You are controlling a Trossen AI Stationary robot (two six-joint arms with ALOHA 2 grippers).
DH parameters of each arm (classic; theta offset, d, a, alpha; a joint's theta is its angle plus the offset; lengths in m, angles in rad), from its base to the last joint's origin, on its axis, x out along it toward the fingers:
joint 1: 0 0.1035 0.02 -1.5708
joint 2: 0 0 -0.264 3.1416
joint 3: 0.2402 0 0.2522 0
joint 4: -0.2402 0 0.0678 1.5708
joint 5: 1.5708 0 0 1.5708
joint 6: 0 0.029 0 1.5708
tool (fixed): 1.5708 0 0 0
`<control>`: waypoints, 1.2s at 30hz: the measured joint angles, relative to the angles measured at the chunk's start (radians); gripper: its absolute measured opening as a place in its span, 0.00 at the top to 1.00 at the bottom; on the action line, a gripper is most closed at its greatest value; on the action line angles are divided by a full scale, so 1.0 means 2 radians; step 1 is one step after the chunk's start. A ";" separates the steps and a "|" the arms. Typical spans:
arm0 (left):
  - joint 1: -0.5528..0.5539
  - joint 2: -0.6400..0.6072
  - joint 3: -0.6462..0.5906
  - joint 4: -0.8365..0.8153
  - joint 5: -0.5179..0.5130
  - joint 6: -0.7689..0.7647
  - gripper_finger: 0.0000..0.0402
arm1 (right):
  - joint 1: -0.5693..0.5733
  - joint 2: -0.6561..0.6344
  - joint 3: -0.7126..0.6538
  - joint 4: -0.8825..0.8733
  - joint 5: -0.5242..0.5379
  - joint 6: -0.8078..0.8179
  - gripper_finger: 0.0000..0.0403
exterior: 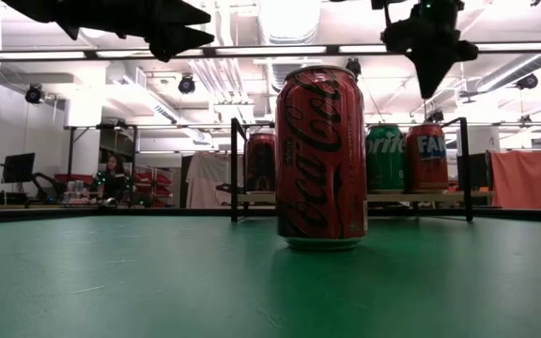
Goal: Place canned beverage on shelf
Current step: Adjust the red soda cans on the shelf
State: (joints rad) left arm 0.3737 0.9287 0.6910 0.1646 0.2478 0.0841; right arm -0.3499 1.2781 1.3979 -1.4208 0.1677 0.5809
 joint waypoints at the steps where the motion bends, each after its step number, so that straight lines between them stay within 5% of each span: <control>1: 0.000 0.000 0.000 0.000 0.000 0.000 0.31 | 0.002 0.000 -0.007 -0.001 0.000 0.001 0.98; 12: 0.000 0.000 0.000 0.014 -0.001 0.000 0.31 | -0.005 0.000 -0.077 0.004 0.033 -0.003 0.98; 36: 0.000 0.000 0.000 0.014 -0.001 -0.009 0.31 | -0.023 0.000 -0.086 0.054 0.091 -0.038 0.98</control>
State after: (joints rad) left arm 0.3737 0.9283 0.6910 0.1936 0.2459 0.0654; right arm -0.3968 1.2789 1.2251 -1.3123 0.3491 0.5041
